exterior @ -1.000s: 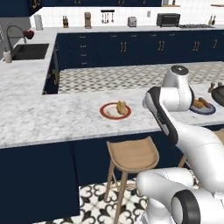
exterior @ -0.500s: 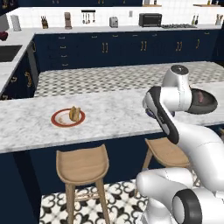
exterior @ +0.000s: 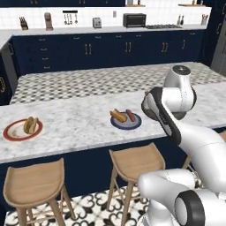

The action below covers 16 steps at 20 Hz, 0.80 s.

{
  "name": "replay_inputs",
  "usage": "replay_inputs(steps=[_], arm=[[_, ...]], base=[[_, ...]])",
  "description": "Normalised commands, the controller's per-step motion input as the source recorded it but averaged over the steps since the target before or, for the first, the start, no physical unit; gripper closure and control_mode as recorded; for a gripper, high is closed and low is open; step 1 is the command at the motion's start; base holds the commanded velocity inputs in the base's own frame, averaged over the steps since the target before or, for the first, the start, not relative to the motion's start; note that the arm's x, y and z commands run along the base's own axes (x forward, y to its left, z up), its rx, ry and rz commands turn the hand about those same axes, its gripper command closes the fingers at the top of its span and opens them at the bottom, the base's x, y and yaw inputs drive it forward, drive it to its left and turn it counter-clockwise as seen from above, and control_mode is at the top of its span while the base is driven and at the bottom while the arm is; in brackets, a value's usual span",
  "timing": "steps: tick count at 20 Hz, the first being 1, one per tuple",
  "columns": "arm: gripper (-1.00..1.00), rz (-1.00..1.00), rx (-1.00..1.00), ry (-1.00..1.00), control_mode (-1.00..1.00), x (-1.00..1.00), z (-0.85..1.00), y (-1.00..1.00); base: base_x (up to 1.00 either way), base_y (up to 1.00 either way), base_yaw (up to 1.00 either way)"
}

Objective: Place one bun and one sausage from the bowl on each plate.

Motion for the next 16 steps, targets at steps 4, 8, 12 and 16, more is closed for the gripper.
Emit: replay_inputs(steps=[4,8,12,16], arm=[[-1.0,0.0,0.0,0.0,1.0,0.0,0.0,0.0],[-1.0,0.0,0.0,0.0,1.0,0.0,0.0,0.0],[-1.0,0.0,0.0,0.0,1.0,0.0,0.0,0.0],[-1.0,0.0,0.0,0.0,1.0,0.0,0.0,0.0]], base=[[0.39,-0.74,-0.05],[0.29,-0.67,0.0],[0.32,-0.55,0.03],[0.47,-0.28,0.02]])
